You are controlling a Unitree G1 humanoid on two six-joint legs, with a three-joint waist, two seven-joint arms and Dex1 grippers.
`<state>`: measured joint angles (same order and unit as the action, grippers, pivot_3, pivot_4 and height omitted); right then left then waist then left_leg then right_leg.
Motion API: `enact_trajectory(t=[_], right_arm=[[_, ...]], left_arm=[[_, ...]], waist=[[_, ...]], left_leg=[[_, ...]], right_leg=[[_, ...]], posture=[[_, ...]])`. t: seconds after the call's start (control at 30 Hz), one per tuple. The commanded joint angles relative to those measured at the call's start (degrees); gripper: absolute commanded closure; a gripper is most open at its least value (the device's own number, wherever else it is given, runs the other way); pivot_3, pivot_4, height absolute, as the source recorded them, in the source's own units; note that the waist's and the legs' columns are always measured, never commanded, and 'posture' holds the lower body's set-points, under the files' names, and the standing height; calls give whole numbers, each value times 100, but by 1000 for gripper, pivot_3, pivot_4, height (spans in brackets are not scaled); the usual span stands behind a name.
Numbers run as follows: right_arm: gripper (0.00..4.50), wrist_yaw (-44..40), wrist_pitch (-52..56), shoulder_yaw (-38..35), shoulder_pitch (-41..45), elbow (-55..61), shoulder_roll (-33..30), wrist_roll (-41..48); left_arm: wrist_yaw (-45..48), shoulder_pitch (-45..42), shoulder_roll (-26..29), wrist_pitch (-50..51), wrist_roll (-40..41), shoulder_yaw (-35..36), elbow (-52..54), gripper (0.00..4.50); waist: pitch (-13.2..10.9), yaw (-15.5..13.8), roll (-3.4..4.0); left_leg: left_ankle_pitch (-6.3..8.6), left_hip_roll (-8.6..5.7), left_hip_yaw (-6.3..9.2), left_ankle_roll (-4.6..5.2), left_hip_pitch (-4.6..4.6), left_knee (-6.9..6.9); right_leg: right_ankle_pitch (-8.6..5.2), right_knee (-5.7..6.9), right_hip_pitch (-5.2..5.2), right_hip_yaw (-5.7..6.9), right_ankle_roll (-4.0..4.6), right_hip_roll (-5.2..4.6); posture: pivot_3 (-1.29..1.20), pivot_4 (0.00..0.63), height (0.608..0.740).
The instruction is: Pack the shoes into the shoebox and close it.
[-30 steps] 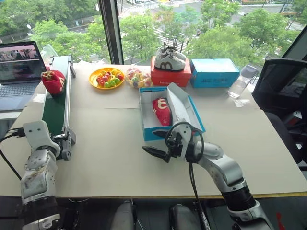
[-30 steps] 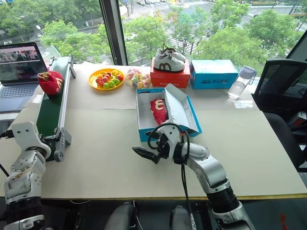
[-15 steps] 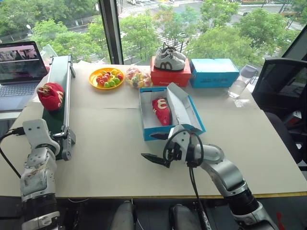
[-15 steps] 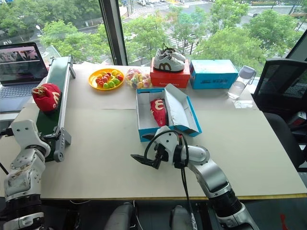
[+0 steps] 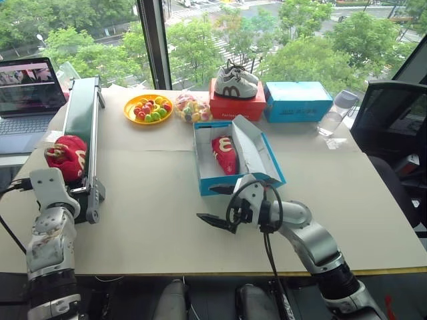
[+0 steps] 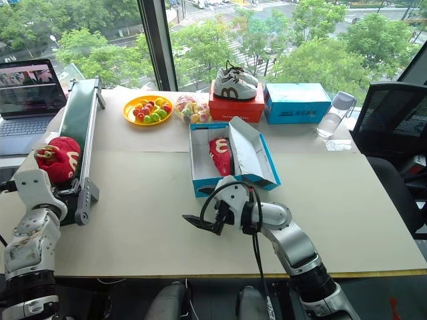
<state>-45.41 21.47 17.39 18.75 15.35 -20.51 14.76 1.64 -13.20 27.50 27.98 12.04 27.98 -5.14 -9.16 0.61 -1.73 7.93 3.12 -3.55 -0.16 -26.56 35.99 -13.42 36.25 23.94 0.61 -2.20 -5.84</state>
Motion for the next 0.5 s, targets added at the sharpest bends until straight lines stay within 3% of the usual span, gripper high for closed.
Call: enact_trajectory(t=[0.03, 0.13, 0.23, 0.43, 0.5], right_arm=[[0, 29, -89, -105, 27, 140, 20, 44], [0, 72, -49, -184, 86, 128, 53, 102], [0, 110, -25, -230, 111, 96, 67, 110], [0, 436, 351, -648, 367, -188, 320, 370], [0, 1226, 1754, -1529, 810, -482, 873, 1393]], left_arm=[[-52, -88, 27, 196, 79, 108, 20, 56], [-29, -266, -154, 314, 374, 206, 97, 752], [-54, -419, -285, 264, 600, 360, 174, 1785], [492, -715, -941, -932, 1231, 175, 1237, 1903], [1062, -568, -1205, -987, 1582, -390, 1959, 1903]], waist=[[0, 0, 0], [1, -12, -1], [2, -31, -3], [4, -111, -45], [5, -112, -47]], left_leg=[[0, 0, 0, 0, 2, 0], [0, 0, 0, -1, 9, 0], [0, 0, 2, -1, 13, 0], [-1, 0, 2, -2, 11, 3], [-1, 1, 1, -3, 11, 3]], right_leg=[[0, 0, 0, 0, 0, 0], [0, 0, 0, 0, 0, 0], [0, 2, -2, 4, 0, 0], [1, -4, -25, 5, -1, -1], [2, -9, -35, 5, 0, -1]], posture=[[0, 150, 740], [0, 150, 740], [0, 150, 740], [0, 150, 740], [0, 150, 740]])
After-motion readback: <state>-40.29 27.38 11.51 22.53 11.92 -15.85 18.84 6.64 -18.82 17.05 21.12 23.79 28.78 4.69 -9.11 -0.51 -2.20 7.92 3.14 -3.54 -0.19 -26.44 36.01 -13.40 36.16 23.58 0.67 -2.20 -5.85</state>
